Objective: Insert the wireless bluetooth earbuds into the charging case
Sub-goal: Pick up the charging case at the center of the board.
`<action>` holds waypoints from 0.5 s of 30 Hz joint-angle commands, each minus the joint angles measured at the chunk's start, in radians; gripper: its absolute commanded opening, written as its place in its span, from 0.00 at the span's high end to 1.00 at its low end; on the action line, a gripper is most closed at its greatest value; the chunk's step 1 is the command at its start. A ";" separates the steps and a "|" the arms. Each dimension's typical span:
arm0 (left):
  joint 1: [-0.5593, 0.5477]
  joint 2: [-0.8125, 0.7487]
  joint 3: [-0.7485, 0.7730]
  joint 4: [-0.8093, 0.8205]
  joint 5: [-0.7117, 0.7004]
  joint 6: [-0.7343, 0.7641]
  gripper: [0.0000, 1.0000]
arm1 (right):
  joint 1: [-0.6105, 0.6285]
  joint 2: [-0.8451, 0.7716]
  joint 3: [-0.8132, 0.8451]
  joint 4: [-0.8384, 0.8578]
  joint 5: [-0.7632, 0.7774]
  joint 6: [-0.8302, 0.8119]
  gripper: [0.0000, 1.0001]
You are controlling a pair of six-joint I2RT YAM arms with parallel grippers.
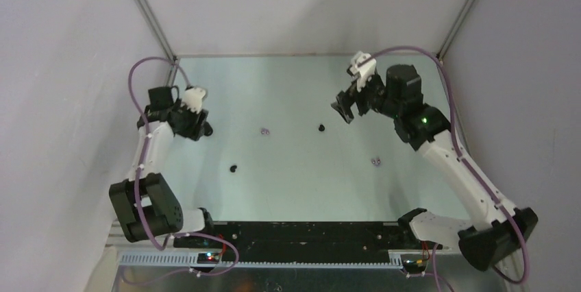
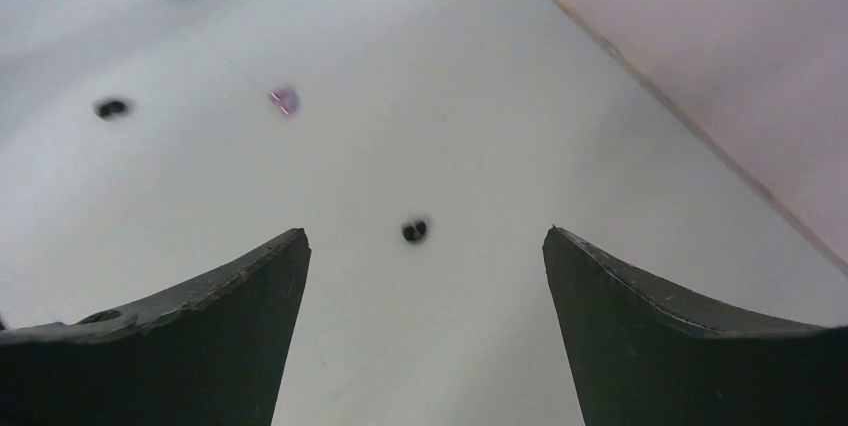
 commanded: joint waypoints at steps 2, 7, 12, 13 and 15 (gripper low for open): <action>-0.212 -0.040 0.210 -0.010 0.033 -0.065 0.47 | 0.007 0.158 0.205 -0.020 -0.231 0.160 0.09; -0.443 -0.030 0.320 -0.016 0.085 -0.037 0.46 | 0.004 0.334 0.276 0.028 -0.377 0.319 0.13; -0.622 -0.044 0.285 0.025 0.106 0.033 0.45 | -0.002 0.486 0.312 0.091 -0.512 0.499 0.19; -0.662 -0.051 0.267 0.030 0.112 0.045 0.45 | -0.002 0.502 0.314 0.120 -0.557 0.525 0.21; -0.710 -0.058 0.241 0.041 0.124 0.057 0.45 | 0.000 0.548 0.313 0.159 -0.618 0.605 0.23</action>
